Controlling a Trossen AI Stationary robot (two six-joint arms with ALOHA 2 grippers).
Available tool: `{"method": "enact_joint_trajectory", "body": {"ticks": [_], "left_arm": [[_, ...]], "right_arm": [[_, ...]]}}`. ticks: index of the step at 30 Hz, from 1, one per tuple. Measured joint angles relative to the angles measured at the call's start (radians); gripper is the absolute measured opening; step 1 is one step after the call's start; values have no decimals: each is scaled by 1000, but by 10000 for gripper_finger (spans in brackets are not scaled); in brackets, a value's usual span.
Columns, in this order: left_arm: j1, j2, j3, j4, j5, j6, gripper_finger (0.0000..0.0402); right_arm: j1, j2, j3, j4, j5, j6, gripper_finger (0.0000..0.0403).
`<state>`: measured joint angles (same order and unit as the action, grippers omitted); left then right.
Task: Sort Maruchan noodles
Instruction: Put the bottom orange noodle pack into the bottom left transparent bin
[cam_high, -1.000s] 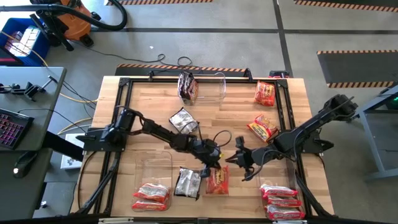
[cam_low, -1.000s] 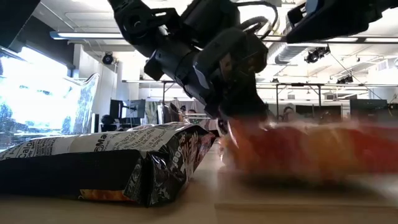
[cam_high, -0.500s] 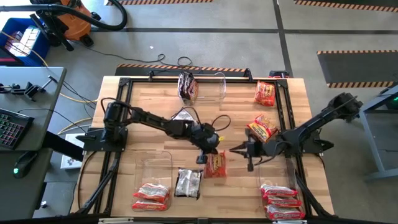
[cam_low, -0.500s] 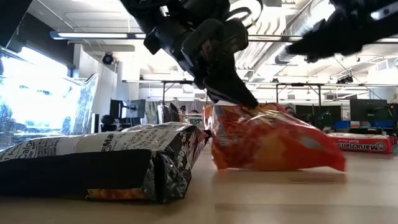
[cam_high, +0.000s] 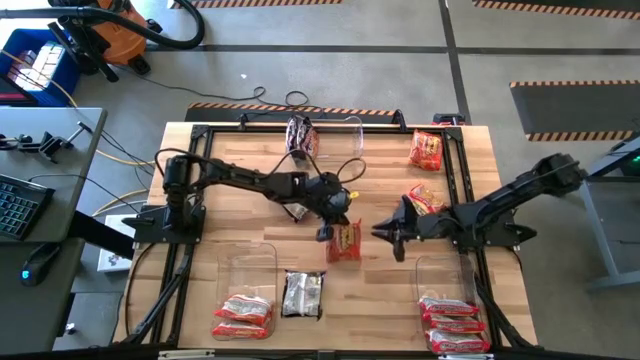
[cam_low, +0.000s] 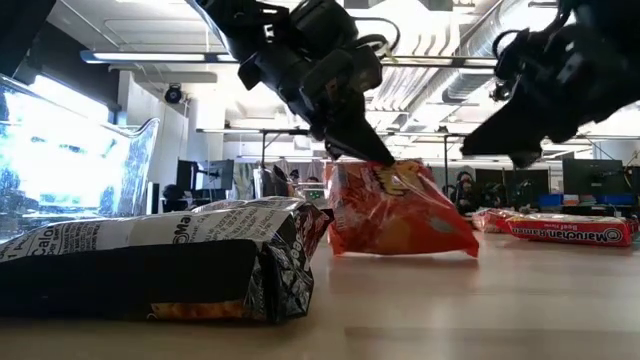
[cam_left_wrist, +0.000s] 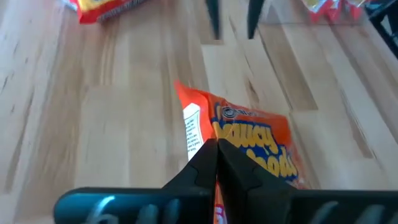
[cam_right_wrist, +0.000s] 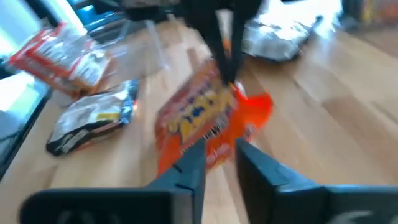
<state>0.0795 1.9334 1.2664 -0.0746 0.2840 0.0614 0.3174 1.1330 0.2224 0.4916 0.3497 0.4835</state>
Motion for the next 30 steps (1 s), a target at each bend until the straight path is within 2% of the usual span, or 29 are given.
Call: {"method": "enact_joint_trajectory", "body": {"ticks": [6,9,12,20,25,30], "left_arm": [[33,-27,-1,1,-7,15,0],[47,-43,0,8,-11,20,0],[59,-53,1,14,-12,20,0],[71,-55,0,21,-11,21,0],[72,-65,0,14,-11,21,0],[76,-106,0,17,-24,20,0]], "right_arm": [[-57,85,-10,32,14,148,185],[-78,166,-10,134,-11,171,227],[-88,266,-9,279,-32,159,251],[-139,579,-7,638,-19,125,259],[-168,772,15,895,-92,71,259],[-174,923,99,1006,-159,32,259]]}}
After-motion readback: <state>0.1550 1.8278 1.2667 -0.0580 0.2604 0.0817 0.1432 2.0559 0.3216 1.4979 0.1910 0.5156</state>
